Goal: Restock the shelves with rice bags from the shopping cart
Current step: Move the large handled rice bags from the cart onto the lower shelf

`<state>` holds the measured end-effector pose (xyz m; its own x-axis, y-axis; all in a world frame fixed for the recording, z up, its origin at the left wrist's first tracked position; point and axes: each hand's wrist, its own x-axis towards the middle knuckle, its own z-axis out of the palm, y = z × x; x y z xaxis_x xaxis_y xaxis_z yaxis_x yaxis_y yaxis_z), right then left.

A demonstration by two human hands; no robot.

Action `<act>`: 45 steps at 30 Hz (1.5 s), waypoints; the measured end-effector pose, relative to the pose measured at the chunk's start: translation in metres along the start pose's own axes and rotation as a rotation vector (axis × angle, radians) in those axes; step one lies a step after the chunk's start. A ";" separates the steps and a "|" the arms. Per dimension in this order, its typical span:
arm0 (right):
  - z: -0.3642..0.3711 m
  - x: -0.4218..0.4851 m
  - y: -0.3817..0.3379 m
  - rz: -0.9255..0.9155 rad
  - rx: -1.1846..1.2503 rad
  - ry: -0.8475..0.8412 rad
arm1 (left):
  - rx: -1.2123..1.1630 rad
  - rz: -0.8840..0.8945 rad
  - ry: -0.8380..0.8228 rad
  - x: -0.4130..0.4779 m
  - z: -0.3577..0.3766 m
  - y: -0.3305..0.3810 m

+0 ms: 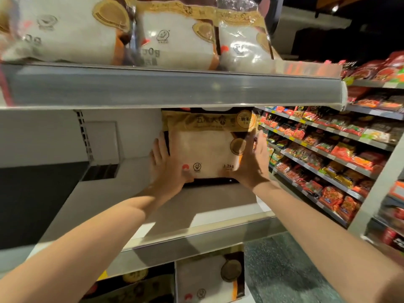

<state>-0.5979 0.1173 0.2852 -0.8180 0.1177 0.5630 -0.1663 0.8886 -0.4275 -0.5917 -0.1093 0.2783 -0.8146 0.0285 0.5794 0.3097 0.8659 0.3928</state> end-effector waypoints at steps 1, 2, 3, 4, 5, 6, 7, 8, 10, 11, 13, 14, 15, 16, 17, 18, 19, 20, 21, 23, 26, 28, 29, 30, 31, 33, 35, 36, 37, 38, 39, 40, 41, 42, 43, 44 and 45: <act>0.000 -0.002 0.001 -0.115 -0.066 -0.016 | 0.138 0.147 0.016 -0.003 0.000 0.001; 0.003 -0.005 0.003 -0.200 -0.122 -0.054 | 0.238 0.266 -0.014 -0.005 0.003 0.001; 0.004 -0.006 0.005 -0.257 -0.171 -0.080 | 0.293 0.344 -0.047 -0.006 0.005 0.000; 0.005 -0.006 0.008 -0.272 -0.217 -0.098 | 0.326 0.378 -0.079 -0.006 0.007 0.000; 0.006 -0.006 0.011 -0.267 -0.254 -0.115 | 0.347 0.395 -0.096 -0.005 0.010 -0.002; 0.004 -0.006 0.012 -0.268 -0.276 -0.120 | 0.363 0.407 -0.091 -0.003 0.011 -0.003; 0.005 -0.005 0.014 -0.266 -0.264 -0.129 | 0.378 0.423 -0.081 -0.002 0.014 -0.006; 0.005 -0.004 0.016 -0.267 -0.237 -0.135 | 0.394 0.439 -0.079 0.000 0.016 -0.008; 0.006 0.000 0.020 -0.265 -0.183 -0.153 | 0.422 0.452 -0.077 0.005 0.018 -0.012; 0.007 0.002 0.022 -0.259 -0.177 -0.162 | 0.440 0.450 -0.075 0.008 0.019 -0.012; 0.004 0.007 0.022 -0.225 -0.174 -0.205 | 0.463 0.430 -0.078 0.010 0.017 -0.008; 0.000 0.006 0.018 -0.216 -0.165 -0.238 | 0.453 0.426 -0.097 0.008 0.015 -0.006; -0.006 0.007 0.014 -0.209 -0.138 -0.265 | 0.417 0.408 -0.122 0.006 0.013 -0.003; -0.014 0.006 0.007 -0.167 -0.079 -0.293 | 0.357 0.381 -0.144 0.003 0.009 0.002; -0.022 0.001 -0.002 -0.088 0.017 -0.315 | 0.271 0.337 -0.161 -0.001 0.006 0.007; -0.031 -0.005 -0.007 0.028 0.154 -0.324 | 0.171 0.279 -0.184 -0.006 0.002 0.016; -0.039 -0.013 -0.009 0.150 0.335 -0.302 | 0.064 0.213 -0.216 -0.012 -0.001 0.026; -0.045 -0.021 -0.009 0.268 0.511 -0.254 | -0.036 0.141 -0.255 -0.019 -0.006 0.037; -0.052 -0.032 -0.007 0.369 0.622 -0.185 | -0.139 0.073 -0.293 -0.028 -0.009 0.049; -0.068 -0.057 0.000 0.474 0.661 -0.076 | -0.346 0.000 -0.342 -0.051 -0.014 0.070; -0.097 -0.109 0.006 0.546 0.767 0.026 | -0.526 0.116 -0.306 -0.095 -0.020 0.098; -0.110 -0.148 0.014 0.592 0.796 0.059 | -0.577 0.228 -0.257 -0.123 -0.017 0.112; -0.113 -0.173 0.022 0.613 0.768 0.071 | -0.598 0.266 -0.268 -0.140 -0.012 0.118; -0.113 -0.195 0.028 0.634 0.749 0.078 | -0.611 0.287 -0.289 -0.155 -0.008 0.121; -0.110 -0.220 0.034 0.668 0.738 0.084 | -0.623 0.275 -0.344 -0.173 0.000 0.123; -0.099 -0.281 0.049 0.783 0.732 0.092 | -0.644 0.162 -0.510 -0.210 0.018 0.127; -0.088 -0.345 0.062 0.902 0.717 0.117 | -0.636 0.010 -0.695 -0.248 0.040 0.126; -0.085 -0.374 0.065 0.950 0.715 0.132 | -0.632 -0.040 -0.800 -0.267 0.051 0.122; -0.084 -0.403 0.070 1.004 0.704 0.138 | -0.631 -0.061 -0.893 -0.288 0.063 0.119; -0.086 -0.435 0.076 1.063 0.714 0.149 | -0.618 -0.059 -0.976 -0.314 0.075 0.119; -0.089 -0.477 0.080 1.130 0.700 0.167 | -0.592 -0.068 -1.059 -0.351 0.086 0.116; -0.087 -0.505 0.085 1.182 0.659 0.184 | -0.563 -0.092 -1.097 -0.372 0.091 0.112; -0.085 -0.543 0.090 1.246 0.592 0.202 | -0.526 -0.109 -1.152 -0.403 0.094 0.110; -0.085 -0.581 0.094 1.298 0.539 0.191 | -0.492 -0.114 -1.213 -0.431 0.096 0.109; -0.085 -0.614 0.093 1.356 0.495 0.130 | -0.466 -0.117 -1.259 -0.456 0.095 0.109; -0.085 -0.645 0.088 1.422 0.465 0.036 | -0.443 -0.120 -1.305 -0.479 0.097 0.110; -0.085 -0.669 0.084 1.471 0.460 -0.052 | -0.416 -0.120 -1.324 -0.497 0.099 0.111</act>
<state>-0.0182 0.1508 -0.0670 -0.4219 0.7147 -0.5578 0.6359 -0.2052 -0.7440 -0.2009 0.0221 -0.0369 -0.6269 0.6138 -0.4799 0.1367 0.6931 0.7078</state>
